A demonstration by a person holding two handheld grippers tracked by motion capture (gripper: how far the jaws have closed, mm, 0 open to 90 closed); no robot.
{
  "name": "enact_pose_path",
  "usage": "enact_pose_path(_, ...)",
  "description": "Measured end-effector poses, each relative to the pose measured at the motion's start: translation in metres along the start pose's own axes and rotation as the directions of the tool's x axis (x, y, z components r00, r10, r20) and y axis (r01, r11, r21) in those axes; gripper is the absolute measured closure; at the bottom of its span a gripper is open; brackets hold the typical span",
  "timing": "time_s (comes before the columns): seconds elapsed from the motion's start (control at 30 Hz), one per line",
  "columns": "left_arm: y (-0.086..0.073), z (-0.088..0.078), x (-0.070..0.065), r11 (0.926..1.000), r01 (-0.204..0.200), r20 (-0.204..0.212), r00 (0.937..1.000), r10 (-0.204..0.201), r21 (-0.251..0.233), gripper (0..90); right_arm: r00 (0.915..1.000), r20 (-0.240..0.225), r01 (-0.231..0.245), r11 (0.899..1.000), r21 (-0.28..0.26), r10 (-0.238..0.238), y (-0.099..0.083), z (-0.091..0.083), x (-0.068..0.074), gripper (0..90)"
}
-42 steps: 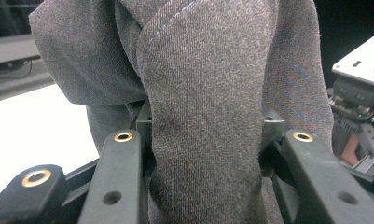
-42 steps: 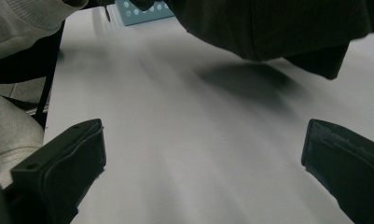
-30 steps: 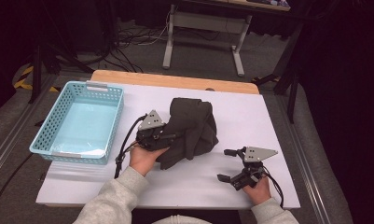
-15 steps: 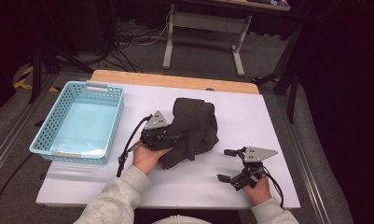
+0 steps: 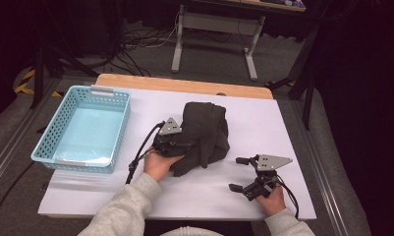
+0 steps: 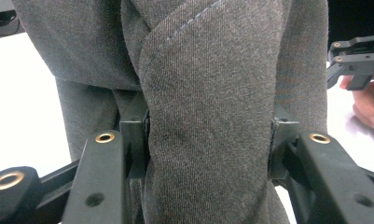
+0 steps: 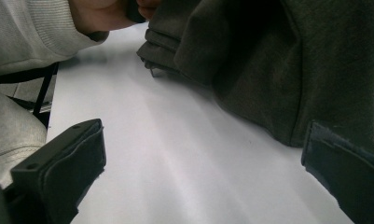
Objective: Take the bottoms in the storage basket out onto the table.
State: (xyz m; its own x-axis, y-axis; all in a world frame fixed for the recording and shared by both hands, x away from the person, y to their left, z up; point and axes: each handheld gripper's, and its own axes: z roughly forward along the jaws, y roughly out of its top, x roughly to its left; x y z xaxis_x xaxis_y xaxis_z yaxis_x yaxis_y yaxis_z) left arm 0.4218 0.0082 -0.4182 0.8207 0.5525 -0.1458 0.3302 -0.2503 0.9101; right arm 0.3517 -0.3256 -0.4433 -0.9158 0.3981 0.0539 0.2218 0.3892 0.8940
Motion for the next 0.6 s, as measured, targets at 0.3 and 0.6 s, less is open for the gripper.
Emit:
enact_pose_path(0.3,-0.003,0.011,0.005,0.9997,0.015,-0.005,0.9999,-0.015,0.019,47.1,1.0,0.001,-0.001,1.0,0.0,0.001,0.0,0.0,0.0,0.7)
enact_pose_path(0.6,-0.002,0.013,0.004,0.9994,0.026,0.015,0.9995,-0.027,0.022,33.3,1.0,0.001,-0.001,1.0,0.0,0.001,0.0,0.0,0.0,0.7)
